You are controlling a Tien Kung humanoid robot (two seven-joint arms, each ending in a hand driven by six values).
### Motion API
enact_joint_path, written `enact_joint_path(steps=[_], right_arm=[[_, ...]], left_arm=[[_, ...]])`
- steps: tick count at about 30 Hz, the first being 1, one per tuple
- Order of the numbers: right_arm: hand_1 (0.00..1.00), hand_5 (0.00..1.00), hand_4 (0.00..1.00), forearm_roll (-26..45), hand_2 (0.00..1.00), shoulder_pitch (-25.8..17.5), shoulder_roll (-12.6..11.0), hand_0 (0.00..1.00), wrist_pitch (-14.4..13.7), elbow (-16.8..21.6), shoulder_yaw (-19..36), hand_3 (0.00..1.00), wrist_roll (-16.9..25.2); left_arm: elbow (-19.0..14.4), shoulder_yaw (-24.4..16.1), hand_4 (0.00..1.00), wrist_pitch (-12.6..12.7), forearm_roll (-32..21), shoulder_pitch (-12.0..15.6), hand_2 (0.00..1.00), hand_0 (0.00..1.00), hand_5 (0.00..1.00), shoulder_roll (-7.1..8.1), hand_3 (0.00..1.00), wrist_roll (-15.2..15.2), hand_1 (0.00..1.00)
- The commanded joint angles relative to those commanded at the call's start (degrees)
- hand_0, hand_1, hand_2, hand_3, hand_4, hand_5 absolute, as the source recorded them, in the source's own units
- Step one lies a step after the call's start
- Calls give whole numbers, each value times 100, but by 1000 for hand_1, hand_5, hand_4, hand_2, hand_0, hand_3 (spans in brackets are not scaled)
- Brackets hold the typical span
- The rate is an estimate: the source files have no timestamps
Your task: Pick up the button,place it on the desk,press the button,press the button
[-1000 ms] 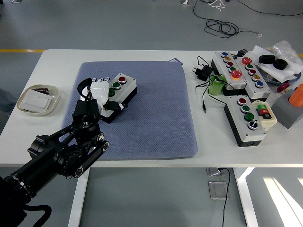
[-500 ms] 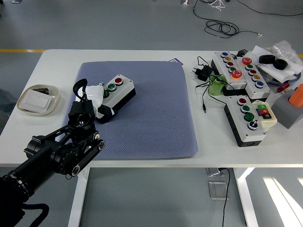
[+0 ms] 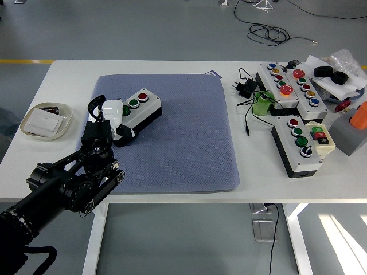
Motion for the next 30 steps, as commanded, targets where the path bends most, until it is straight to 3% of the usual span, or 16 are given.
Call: enact_joint_path(steps=[1, 2, 7, 8, 10, 13, 14, 22, 27, 30], right_arm=[[797, 479, 412, 4, 817, 0, -1, 787, 0, 0, -1, 751, 1], [797, 479, 412, 7, 817, 0, -1, 787, 0, 0, -2, 751, 2], [797, 479, 412, -50, 817, 14, -3, 787, -2, 0, 30, 751, -11], [797, 479, 412, -47, 817, 20, -4, 787, -7, 0, 40, 751, -11], [797, 479, 412, -24, 817, 23, -4, 787, -14, 0, 43, 751, -7], [797, 479, 412, -13, 817, 26, -7, 787, -17, 0, 49, 751, -4], [797, 479, 412, -24, 817, 28, -8, 787, -18, 0, 57, 751, -8], [797, 479, 412, -27, 817, 22, -10, 787, -14, 0, 61, 751, -8], [797, 479, 412, -34, 817, 21, -2, 787, -19, 0, 74, 751, -15], [797, 479, 412, -25, 817, 19, -1, 787, -20, 0, 73, 751, -14]], left_arm=[[-10, 1, 677, 51, 0, 11, 360, 316, 2, 11, 505, 0, 375], [-17, 1, 589, 84, 0, 18, 231, 261, 2, 17, 327, 0, 268], [-193, 48, 589, 498, 0, 90, 231, 261, 2, 137, 327, 0, 268], [-236, 91, 585, 607, 0, 125, 204, 204, 2, 190, 304, -55, 231], [-290, 147, 585, 779, 0, 175, 204, 204, 2, 269, 304, -172, 231], [-386, 207, 585, 1062, 0, 246, 204, 204, 2, 416, 304, -675, 231], [-450, 243, 602, 1127, 0, 259, 183, 164, 2, 489, 298, -870, 216], [-766, 401, 604, 1311, -197, 278, 167, 121, 2, 894, 298, -2463, 201], [-965, 374, 592, 1284, -317, 312, 147, 108, 2, 1095, 278, -3199, 183], [-1050, 369, 592, 1176, -343, 312, 147, 108, 2, 1171, 278, -3470, 183]])
